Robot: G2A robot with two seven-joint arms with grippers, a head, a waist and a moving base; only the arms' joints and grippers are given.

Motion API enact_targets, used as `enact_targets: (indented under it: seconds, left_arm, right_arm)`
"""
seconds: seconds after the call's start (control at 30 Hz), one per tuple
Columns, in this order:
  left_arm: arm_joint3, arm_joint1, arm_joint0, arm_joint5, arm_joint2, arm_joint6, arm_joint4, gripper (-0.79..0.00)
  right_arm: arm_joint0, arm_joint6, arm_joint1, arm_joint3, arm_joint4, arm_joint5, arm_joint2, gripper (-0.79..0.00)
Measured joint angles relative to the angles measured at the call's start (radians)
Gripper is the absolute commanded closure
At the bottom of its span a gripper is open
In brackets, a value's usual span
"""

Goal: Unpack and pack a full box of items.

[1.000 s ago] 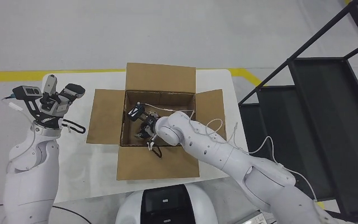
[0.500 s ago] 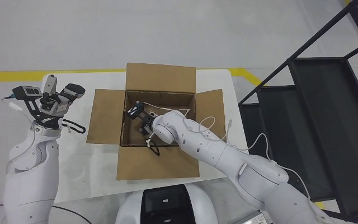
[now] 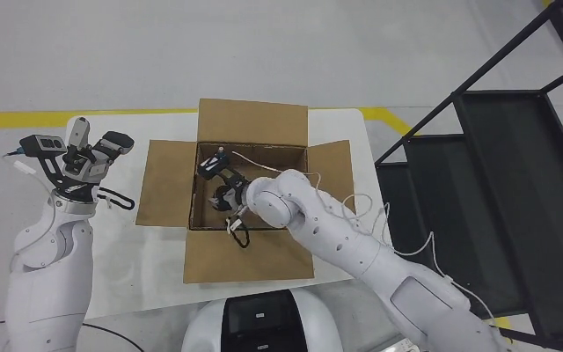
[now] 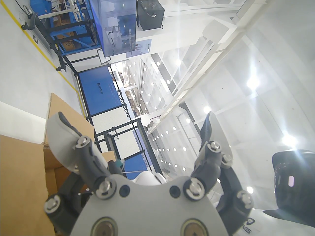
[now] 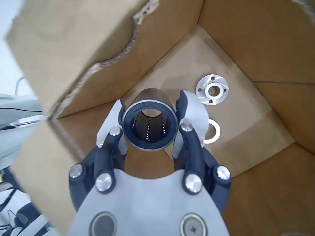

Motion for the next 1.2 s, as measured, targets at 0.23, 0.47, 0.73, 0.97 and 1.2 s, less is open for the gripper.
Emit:
enact_targets:
  seconds: [0.23, 0.47, 0.73, 0.97, 1.2]
  left_arm:
    - [0.001, 0.007, 0.017, 0.068, -0.024, -0.017, -0.001, -0.785]
    - [0.080, 0.030, 0.030, 0.235, -0.092, -0.068, 0.080, -0.785]
    - [0.253, 0.046, -0.061, 0.360, -0.032, -0.246, 0.176, -0.785]
    - [0.369, 0.055, -0.154, 0.300, 0.024, -0.356, 0.264, -0.320]
    - [0.401, 0.065, -0.184, 0.227, 0.046, -0.444, 0.292, 0.000]
  right_arm:
    - [-0.212, 0.066, 0.071, -0.336, -0.015, -0.022, 0.242, 0.000]
    - [-0.370, 0.048, 0.103, -0.535, 0.039, -0.031, 0.428, 0.000]
    - [-0.448, 0.000, 0.118, -0.580, 0.130, -0.059, 0.535, 0.000]
    - [-0.455, -0.018, 0.124, -0.568, 0.173, -0.077, 0.542, 0.000]
    - [-0.470, -0.030, 0.131, -0.571, 0.200, -0.084, 0.546, 0.000]
